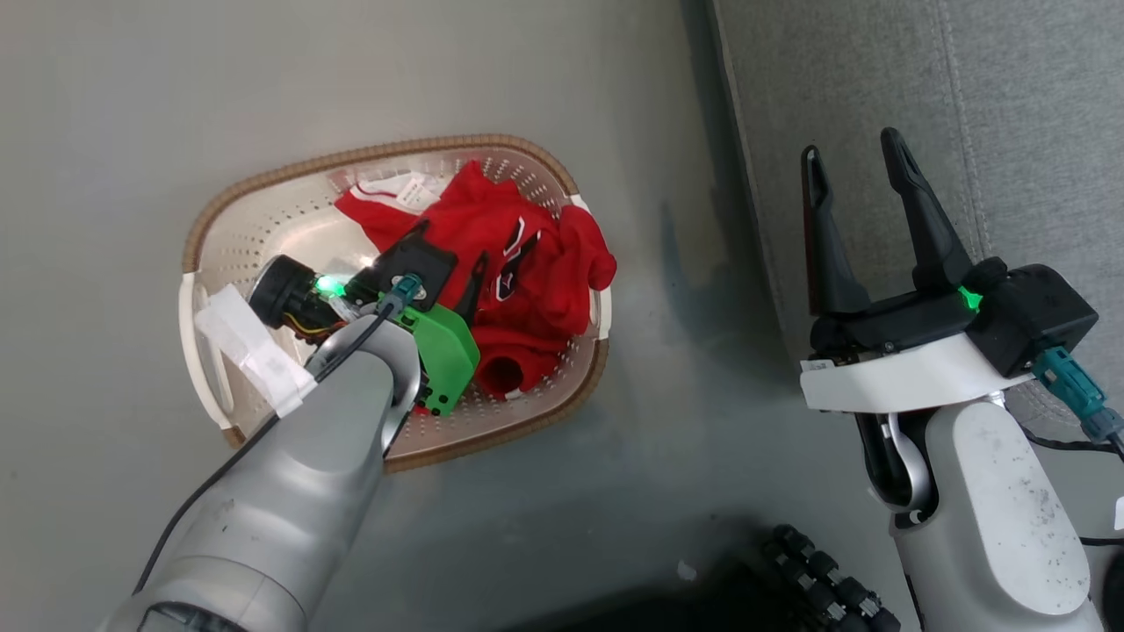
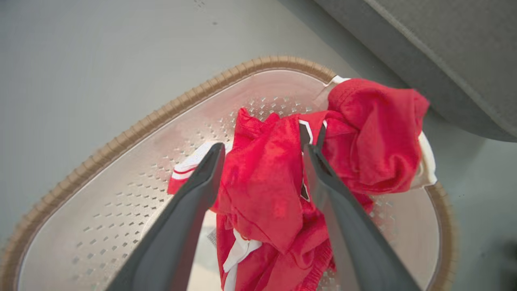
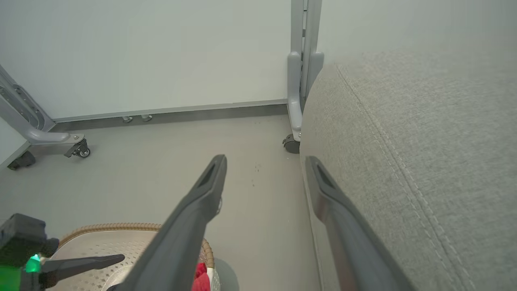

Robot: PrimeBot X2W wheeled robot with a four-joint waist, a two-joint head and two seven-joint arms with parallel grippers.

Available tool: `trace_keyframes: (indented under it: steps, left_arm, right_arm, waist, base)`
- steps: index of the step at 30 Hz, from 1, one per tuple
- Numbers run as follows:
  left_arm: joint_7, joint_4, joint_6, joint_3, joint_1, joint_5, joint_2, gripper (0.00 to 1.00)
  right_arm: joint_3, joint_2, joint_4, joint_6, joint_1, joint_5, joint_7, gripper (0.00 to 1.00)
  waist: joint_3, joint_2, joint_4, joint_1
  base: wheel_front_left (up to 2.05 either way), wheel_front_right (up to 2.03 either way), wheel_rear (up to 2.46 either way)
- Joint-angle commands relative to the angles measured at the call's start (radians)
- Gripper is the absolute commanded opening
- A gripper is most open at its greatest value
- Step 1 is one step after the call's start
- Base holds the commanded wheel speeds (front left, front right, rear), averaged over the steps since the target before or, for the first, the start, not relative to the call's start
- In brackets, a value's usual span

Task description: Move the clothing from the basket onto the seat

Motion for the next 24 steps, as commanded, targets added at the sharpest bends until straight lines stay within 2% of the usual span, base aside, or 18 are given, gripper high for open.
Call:
trace_keyframes:
  steps: [1,15,24]
  left_arm:
    - [-0.002,0.020,-0.006,-0.005,-0.038,-0.002,0.007,1.00]
    - [0.009,0.141,-0.029,-0.045,-0.152,-0.009,0.011,1.00]
    - [0.083,0.179,-0.010,-0.056,-0.201,-0.011,0.055,1.00]
  right_arm:
    - [0.005,-0.001,-0.009,0.000,-0.019,0.006,-0.003,1.00]
    - [0.044,-0.001,-0.025,0.000,-0.037,0.058,-0.003,1.00]
    - [0.078,-0.001,-0.033,0.000,-0.041,0.098,-0.003,1.00]
  waist:
    - [0.117,0.0000,-0.042,-0.0003]
    - [0.235,0.0000,-0.087,-0.0003]
    - [0.295,0.0000,-0.133,-0.0003]
  base:
    - [0.00,0.00,0.00]
    - [0.00,0.00,0.00]
    - [0.00,0.00,0.00]
